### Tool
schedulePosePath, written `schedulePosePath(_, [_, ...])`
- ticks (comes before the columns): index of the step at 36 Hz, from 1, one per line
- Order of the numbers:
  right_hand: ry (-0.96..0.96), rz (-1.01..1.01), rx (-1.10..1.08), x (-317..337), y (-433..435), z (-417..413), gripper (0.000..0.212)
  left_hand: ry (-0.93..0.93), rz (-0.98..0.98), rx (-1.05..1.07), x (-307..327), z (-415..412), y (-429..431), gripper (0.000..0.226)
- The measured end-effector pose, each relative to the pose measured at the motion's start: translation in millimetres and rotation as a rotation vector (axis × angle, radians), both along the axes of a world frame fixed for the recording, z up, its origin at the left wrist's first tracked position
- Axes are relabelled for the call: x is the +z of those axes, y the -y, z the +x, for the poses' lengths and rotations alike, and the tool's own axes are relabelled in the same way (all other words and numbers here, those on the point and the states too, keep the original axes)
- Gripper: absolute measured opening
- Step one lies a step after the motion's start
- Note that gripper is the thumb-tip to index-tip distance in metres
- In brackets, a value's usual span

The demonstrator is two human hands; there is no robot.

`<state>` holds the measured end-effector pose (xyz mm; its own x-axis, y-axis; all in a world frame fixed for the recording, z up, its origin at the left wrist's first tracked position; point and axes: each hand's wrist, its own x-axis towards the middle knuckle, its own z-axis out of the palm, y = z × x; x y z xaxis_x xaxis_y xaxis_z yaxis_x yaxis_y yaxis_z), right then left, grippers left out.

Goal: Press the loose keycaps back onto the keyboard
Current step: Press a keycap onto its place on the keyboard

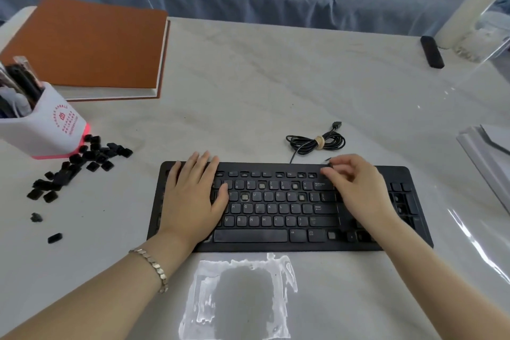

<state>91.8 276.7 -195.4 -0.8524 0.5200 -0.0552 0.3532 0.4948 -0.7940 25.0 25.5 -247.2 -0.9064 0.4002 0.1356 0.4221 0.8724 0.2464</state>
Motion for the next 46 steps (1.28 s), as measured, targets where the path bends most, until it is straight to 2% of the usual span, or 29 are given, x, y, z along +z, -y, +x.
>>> schedulePosePath(8, [0.109, 0.197, 0.212, 0, 1, -21, 0.011, -0.031, 0.015, 0.007, -2, 1, 1, 0.054])
schedulePosePath(18, [0.221, 0.106, 0.275, 0, 7, -33, 0.015, -0.039, 0.034, 0.006, -3, 1, 0, 0.053])
schedulePosePath(29, [0.26, 0.184, 0.248, -2, 11, -36, 0.013, -0.064, 0.053, 0.007, -5, 0, 0, 0.053])
schedulePosePath(33, [0.2, 0.308, 0.309, -11, 10, -30, 0.015, -0.057, 0.047, 0.01, -4, 0, 1, 0.052])
schedulePosePath(39, [-0.104, 0.531, 0.306, -29, 15, -8, 0.01, -0.059, 0.042, 0.007, -3, -1, 0, 0.052])
schedulePosePath(43, [-0.115, 0.642, 0.365, -33, 17, 2, 0.033, -0.044, 0.036, 0.009, -3, 0, 0, 0.053])
schedulePosePath(46, [-0.099, 0.672, 0.379, -35, 17, 6, 0.038, -0.041, 0.031, 0.01, -3, 0, 0, 0.053])
